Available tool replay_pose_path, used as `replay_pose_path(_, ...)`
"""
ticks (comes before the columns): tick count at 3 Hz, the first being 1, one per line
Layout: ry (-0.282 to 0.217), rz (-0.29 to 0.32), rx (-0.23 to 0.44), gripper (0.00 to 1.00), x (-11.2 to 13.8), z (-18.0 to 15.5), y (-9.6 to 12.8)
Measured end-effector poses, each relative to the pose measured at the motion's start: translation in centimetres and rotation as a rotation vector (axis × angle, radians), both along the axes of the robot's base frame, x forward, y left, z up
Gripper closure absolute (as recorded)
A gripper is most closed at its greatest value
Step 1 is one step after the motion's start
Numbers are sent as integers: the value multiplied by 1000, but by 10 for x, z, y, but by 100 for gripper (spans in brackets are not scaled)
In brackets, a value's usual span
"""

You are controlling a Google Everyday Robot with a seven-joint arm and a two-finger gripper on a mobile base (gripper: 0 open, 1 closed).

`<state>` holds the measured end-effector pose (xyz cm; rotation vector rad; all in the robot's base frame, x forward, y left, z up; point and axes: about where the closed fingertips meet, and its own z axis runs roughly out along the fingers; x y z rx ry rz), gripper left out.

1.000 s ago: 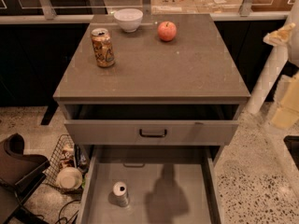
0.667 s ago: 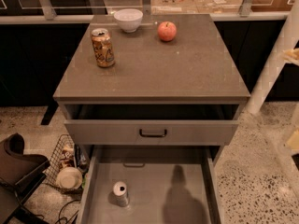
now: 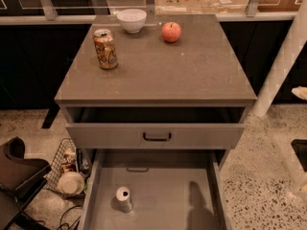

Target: Pick redbull can from middle drawer and place on counter

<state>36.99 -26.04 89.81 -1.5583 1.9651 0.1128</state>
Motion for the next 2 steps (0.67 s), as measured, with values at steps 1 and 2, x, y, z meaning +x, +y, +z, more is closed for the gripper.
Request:
replay_pose_path(1,-26,-29,105,0,-38,-46,-1)
replay_pose_path(2,-26,-29,106,0,-38,-46,-1)
